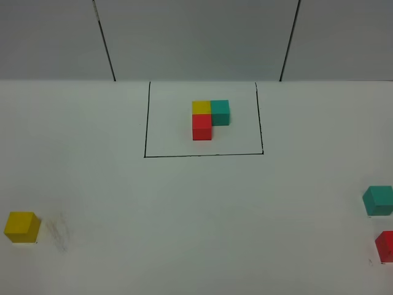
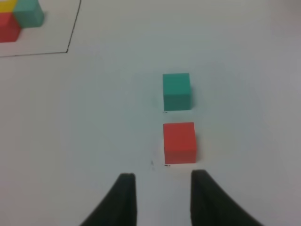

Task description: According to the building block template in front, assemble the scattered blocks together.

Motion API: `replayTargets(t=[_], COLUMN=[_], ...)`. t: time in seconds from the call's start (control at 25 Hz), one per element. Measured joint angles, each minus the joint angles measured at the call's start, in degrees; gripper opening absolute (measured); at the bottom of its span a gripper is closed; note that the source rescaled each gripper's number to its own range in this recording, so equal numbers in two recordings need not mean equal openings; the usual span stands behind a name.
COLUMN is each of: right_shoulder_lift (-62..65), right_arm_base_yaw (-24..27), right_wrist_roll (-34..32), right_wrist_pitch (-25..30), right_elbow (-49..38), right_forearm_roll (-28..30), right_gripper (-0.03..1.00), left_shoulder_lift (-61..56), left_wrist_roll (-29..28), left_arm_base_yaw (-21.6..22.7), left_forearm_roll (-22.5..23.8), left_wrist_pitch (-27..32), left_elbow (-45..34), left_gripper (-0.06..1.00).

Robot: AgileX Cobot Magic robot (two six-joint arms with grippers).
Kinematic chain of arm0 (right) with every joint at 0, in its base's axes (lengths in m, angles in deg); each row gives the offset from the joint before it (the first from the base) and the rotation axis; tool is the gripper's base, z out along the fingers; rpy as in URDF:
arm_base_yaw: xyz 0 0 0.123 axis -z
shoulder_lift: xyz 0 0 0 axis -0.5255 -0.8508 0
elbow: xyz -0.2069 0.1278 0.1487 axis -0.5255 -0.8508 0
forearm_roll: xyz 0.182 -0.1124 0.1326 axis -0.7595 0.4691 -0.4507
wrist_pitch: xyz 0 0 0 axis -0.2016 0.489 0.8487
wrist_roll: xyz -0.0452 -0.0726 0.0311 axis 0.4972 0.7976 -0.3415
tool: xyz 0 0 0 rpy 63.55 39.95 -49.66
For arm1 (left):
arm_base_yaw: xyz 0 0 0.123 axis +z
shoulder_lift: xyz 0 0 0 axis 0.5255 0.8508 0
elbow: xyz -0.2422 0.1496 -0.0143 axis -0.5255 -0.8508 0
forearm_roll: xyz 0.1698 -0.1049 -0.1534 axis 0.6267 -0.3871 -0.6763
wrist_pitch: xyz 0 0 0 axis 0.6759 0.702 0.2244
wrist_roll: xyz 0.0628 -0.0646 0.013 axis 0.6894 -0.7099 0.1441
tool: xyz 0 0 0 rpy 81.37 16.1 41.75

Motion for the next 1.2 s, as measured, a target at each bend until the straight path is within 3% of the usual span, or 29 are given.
replayTargets(t=[0.72, 0.96, 1.2], right_shoulder_lift=[0.00, 0.00, 0.00], right_arm_base_yaw=[0.00, 0.00, 0.00], right_wrist_roll=[0.00, 0.00, 0.00], right_wrist_pitch=[-0.01, -0.01, -0.01], right_elbow=[0.00, 0.00, 0.00], right_forearm_roll=[0.00, 0.00, 0.00], right_gripper=[0.00, 0.00, 0.00], left_shoulder_lift=[1.94, 14.47, 28.99], left_wrist_roll=[0.00, -4.01, -9.03], left_arm_base_yaw=[0.00, 0.00, 0.00], left_forearm_roll=[0.66, 5.32, 5.85], left_wrist_pitch=[-0.04, -3.54, -10.54], left_elbow=[0.00, 1.67, 3.69], left_gripper=[0.72, 0.72, 0.72])
